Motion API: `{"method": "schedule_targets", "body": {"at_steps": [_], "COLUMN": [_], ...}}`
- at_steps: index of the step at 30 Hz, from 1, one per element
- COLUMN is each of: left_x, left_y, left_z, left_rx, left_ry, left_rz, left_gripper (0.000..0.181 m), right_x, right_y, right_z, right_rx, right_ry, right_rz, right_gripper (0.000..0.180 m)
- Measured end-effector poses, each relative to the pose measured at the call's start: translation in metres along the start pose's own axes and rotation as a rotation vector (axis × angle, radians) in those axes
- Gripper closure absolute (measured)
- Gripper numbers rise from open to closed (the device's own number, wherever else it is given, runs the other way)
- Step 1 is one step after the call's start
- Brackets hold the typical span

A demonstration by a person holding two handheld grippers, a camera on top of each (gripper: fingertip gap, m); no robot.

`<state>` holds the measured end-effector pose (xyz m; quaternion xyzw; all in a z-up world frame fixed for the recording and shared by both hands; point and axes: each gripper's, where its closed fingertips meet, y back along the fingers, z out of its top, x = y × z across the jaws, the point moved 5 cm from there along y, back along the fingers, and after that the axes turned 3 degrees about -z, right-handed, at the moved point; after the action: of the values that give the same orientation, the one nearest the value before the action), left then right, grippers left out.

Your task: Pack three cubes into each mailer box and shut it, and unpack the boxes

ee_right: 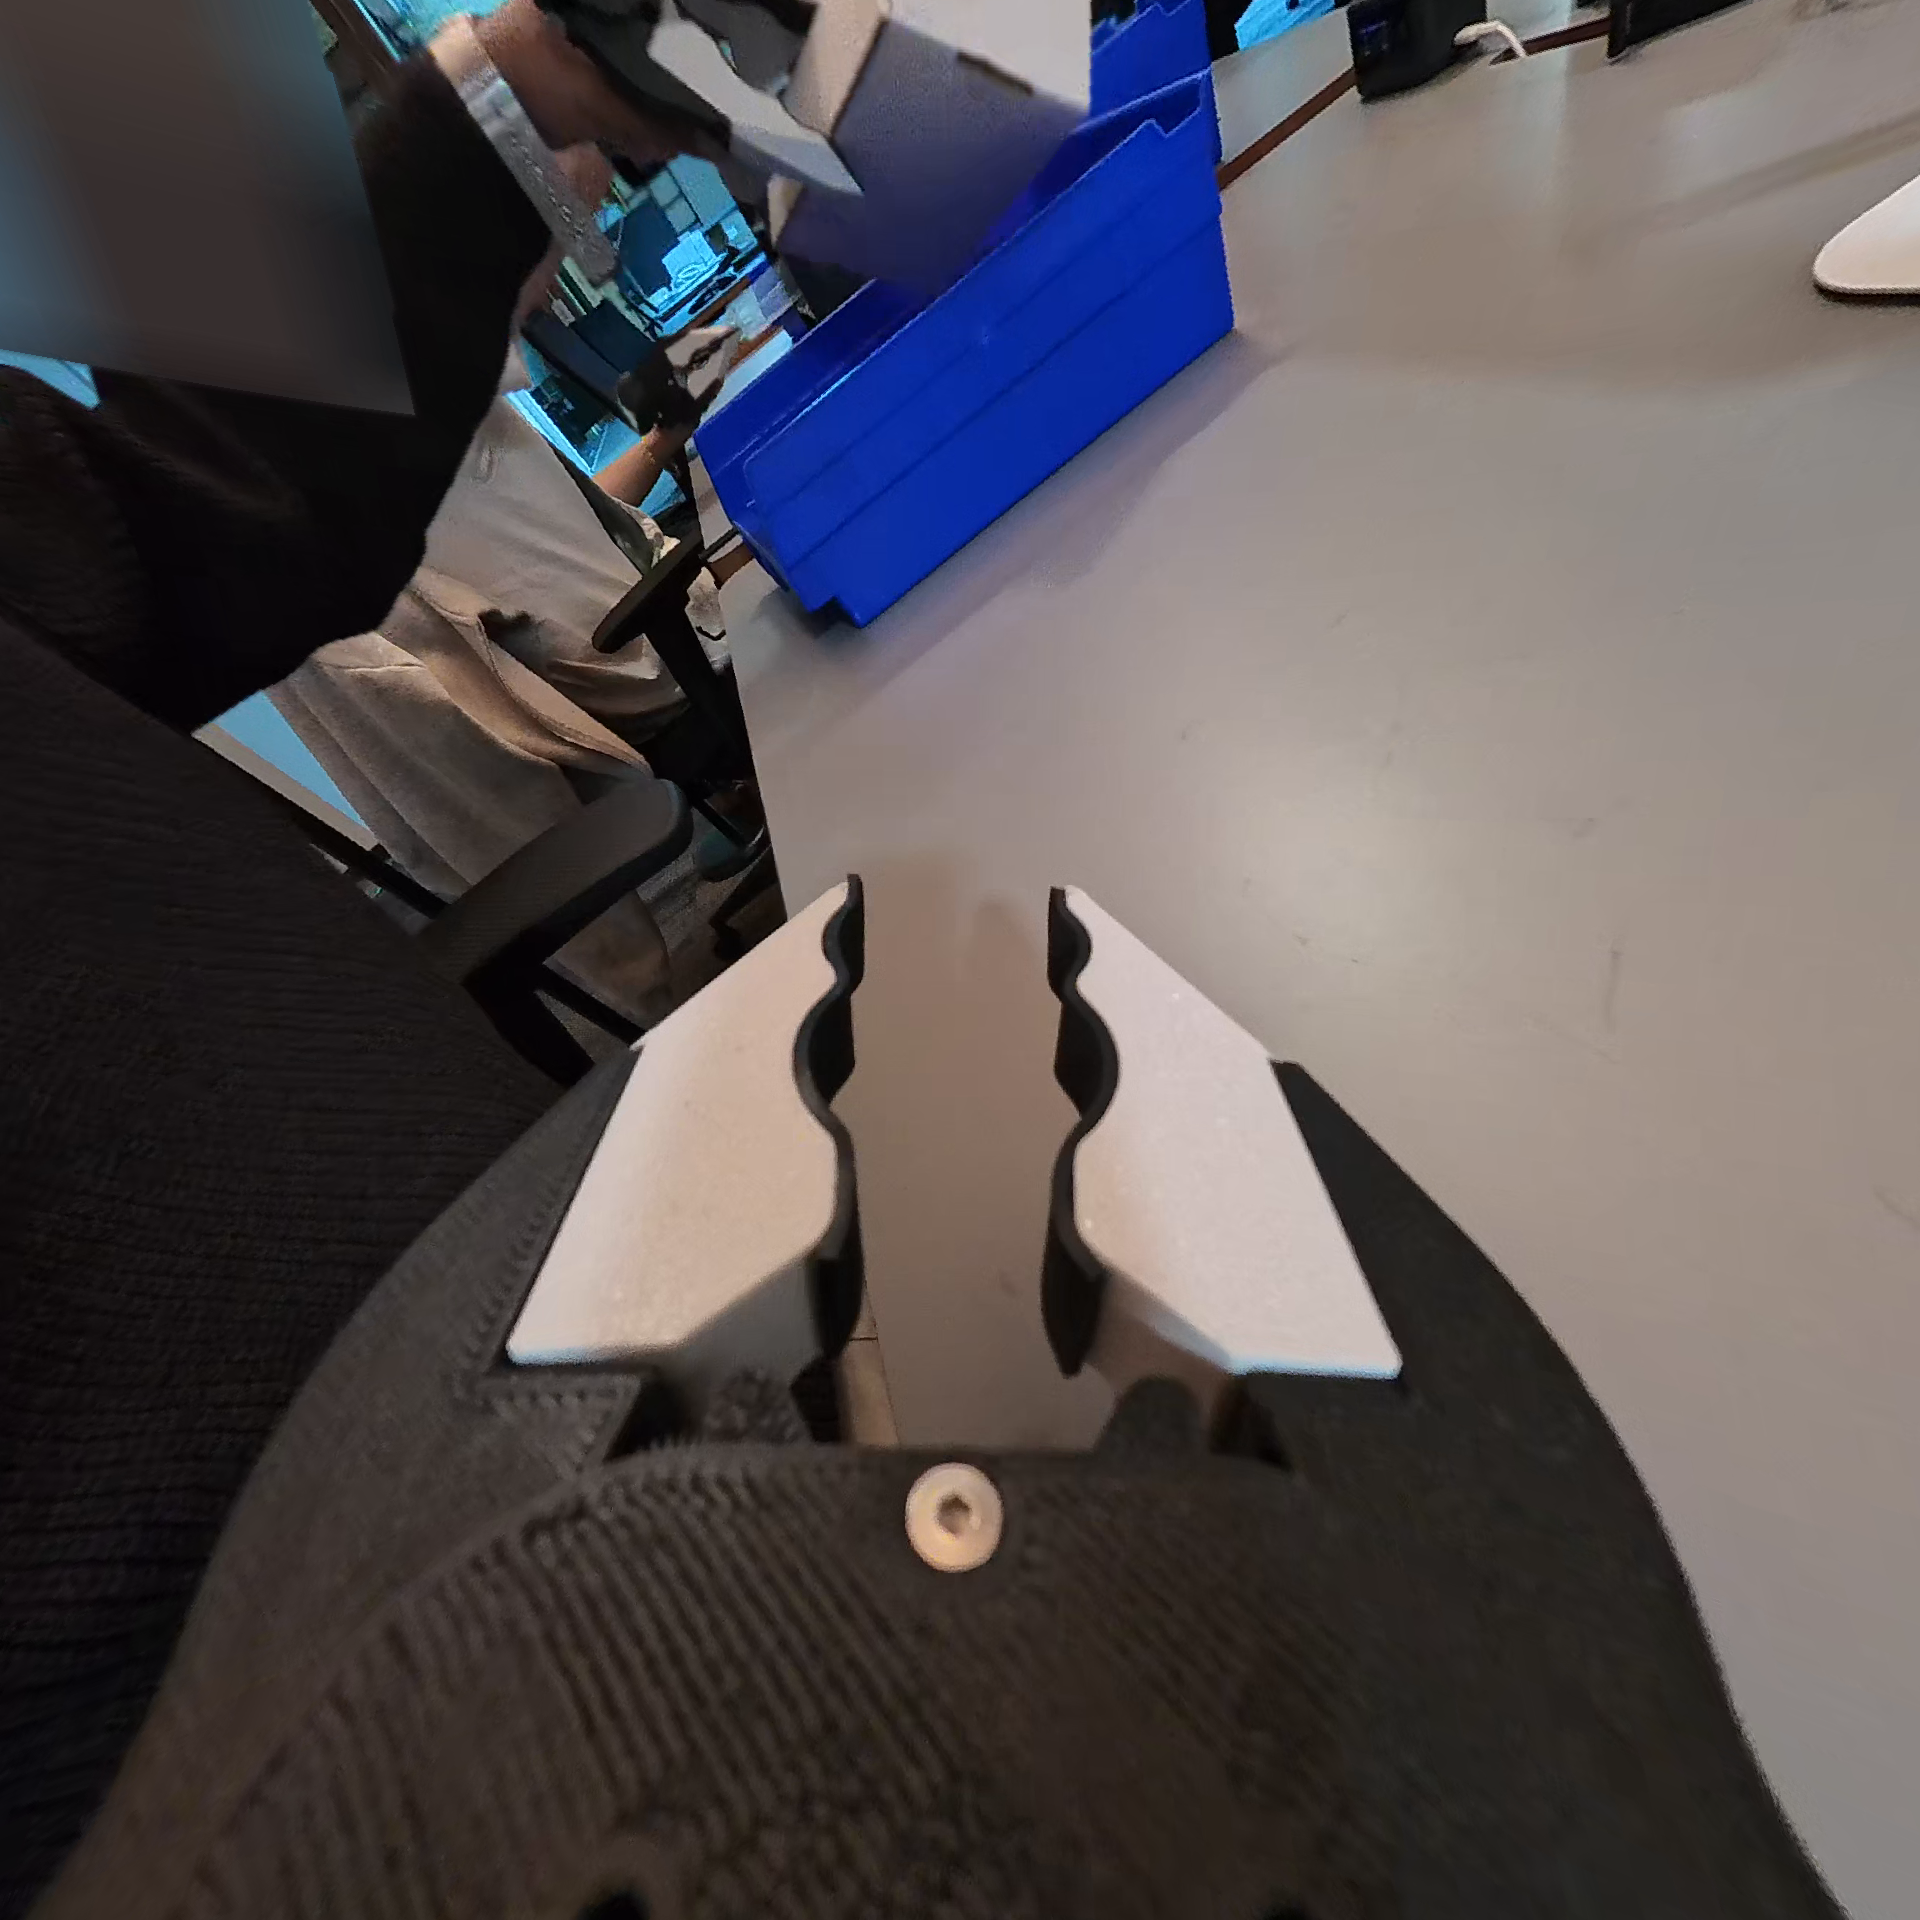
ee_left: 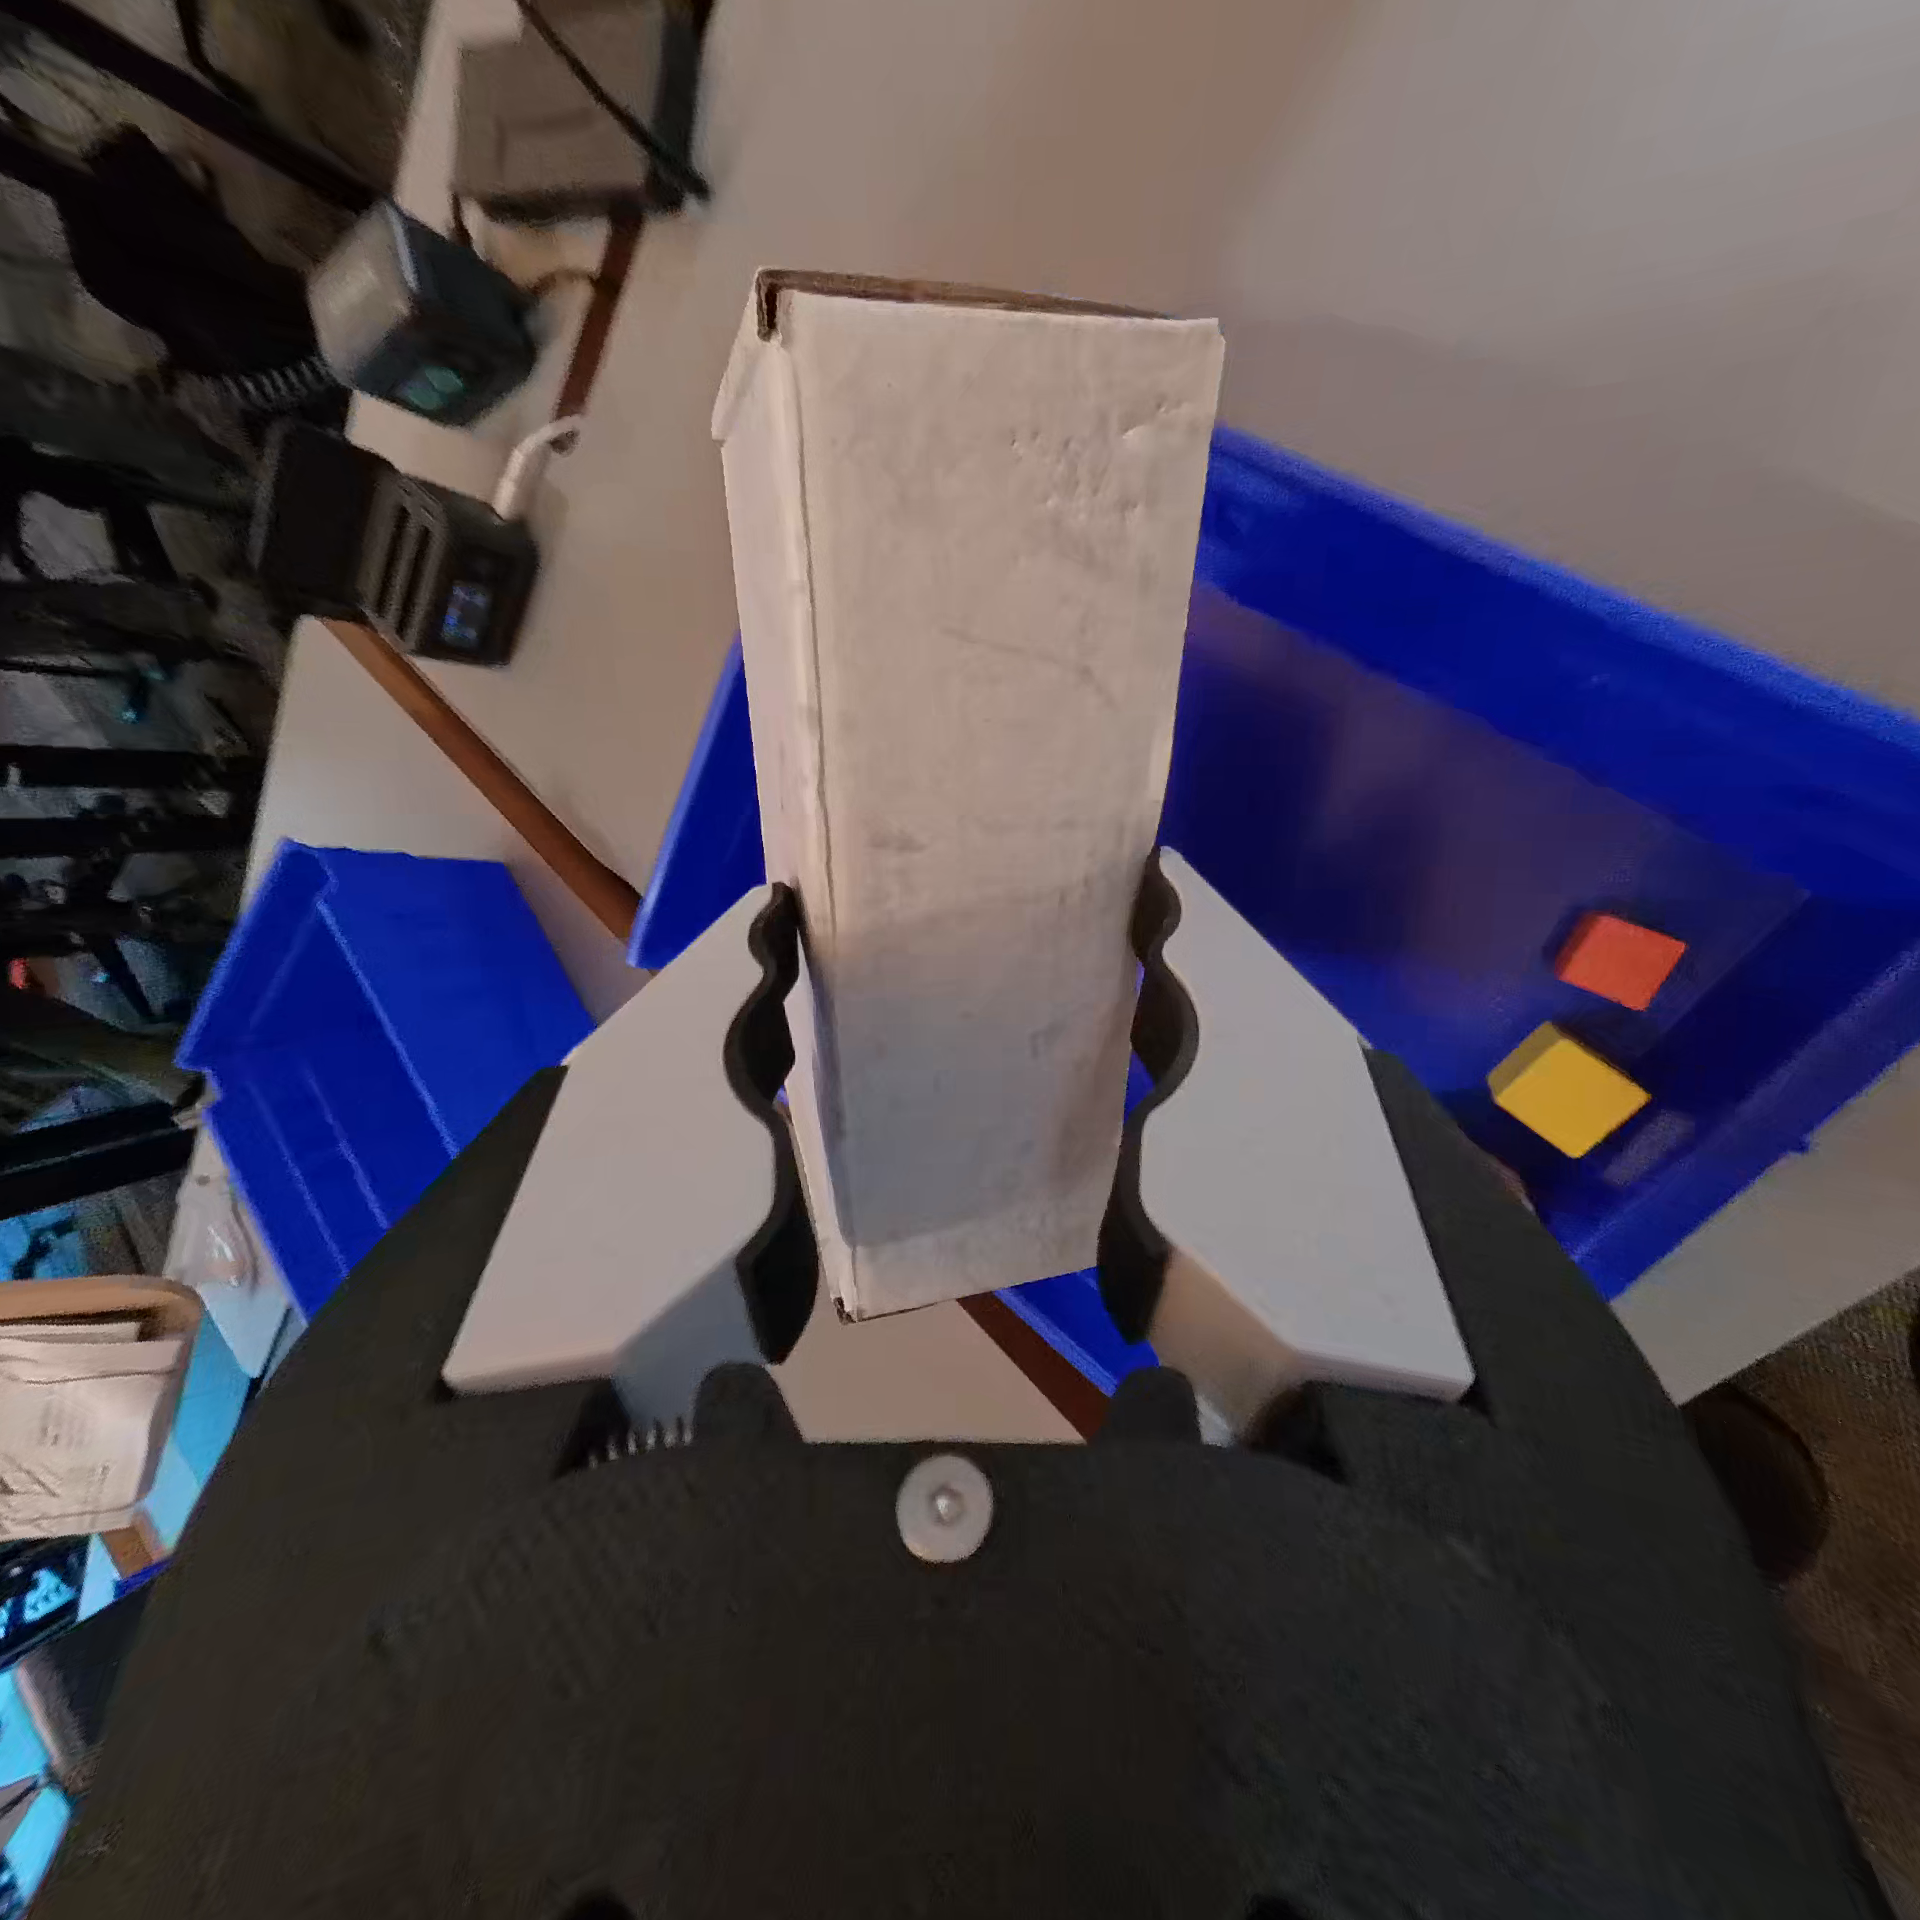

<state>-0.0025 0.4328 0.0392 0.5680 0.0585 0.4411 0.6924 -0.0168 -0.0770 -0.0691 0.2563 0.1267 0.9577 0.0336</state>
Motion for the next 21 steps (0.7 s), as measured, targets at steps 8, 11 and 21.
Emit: {"method": "schedule_targets", "body": {"at_steps": [8, 11, 21], "left_x": [-0.06, -0.104, -0.299], "left_y": [0.059, 0.052, -0.047], "left_z": [0.102, 0.15, 0.262], "left_rx": [-0.284, -0.355, -0.367], "left_ry": [-0.127, -0.206, -0.498], "left_rz": [-0.068, -0.102, -0.281], "left_gripper": [0.116, 0.116, 0.117], "right_x": [0.008, 0.007, -0.009], "right_y": [0.003, 0.009, 0.05], "right_z": [0.001, 0.006, 0.023], "right_rx": [-0.014, -0.056, -0.142], "right_ry": [0.031, 0.056, 0.718], "right_rz": [0.012, -0.054, -0.492], "right_gripper": [0.145, 0.137, 0.115]}}
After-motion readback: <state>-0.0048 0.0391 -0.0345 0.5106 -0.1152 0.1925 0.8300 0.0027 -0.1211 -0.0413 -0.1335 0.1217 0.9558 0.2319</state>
